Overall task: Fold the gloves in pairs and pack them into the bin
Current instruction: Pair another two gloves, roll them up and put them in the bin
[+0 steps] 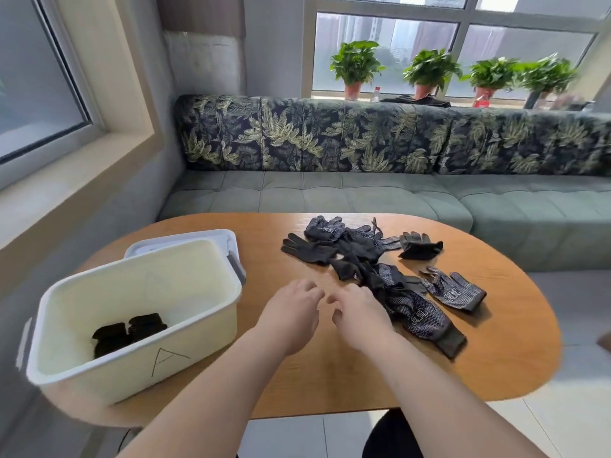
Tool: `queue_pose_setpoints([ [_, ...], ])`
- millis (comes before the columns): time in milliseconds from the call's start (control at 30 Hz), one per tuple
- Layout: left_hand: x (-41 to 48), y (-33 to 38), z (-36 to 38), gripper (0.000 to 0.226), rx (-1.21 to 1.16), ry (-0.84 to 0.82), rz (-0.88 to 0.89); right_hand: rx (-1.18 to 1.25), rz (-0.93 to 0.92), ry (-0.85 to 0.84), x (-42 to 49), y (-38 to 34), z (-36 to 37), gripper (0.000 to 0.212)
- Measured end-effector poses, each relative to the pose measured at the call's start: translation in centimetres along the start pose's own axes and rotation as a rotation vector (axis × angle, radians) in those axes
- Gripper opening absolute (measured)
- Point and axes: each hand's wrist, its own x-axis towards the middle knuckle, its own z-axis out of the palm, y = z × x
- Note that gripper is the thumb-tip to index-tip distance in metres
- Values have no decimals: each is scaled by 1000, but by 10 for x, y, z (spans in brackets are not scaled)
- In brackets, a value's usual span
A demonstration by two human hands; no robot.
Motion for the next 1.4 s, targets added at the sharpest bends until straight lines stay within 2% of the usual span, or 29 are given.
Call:
queue_pose_setpoints([
  [167, 0, 11, 32, 52, -59, -55, -8, -35, 85, 244, -15, 24, 28, 42],
  [267, 3, 18, 46, 58, -47, -74, 9, -55, 195, 372, -21, 32, 39, 49],
  [333, 7, 21, 56, 60, -39, -84, 21, -58, 310, 357, -23, 37, 47, 56],
  [433, 7, 22, 70, 64, -58, -74, 10, -47, 441, 206, -22, 43, 59, 65],
  [700, -6, 13, 95, 71, -79, 41, -88, -36, 288, 164, -5, 28, 63, 55],
  [867, -6, 13, 96, 63, -133, 74, -102, 138, 185, 263, 1, 17, 73, 55],
  [1000, -7, 14, 96, 63, -158, 106, -115, 45, 283, 430, -4, 16, 75, 54],
  [1100, -8, 14, 97, 62, -179, 135, -106, 73, 380, 453, -3, 20, 75, 48],
  [1167, -9, 15, 97, 60, -190, 170, -101, 66, 288, 467, -5, 20, 79, 46],
  [1300, -12, 11, 102, 54, -217, 279, -48, 131, -67, 509, -14, 14, 85, 43],
  [1400, -12, 11, 100, 57, -267, 332, 27, 310, -152, 528, -18, 16, 84, 40],
])
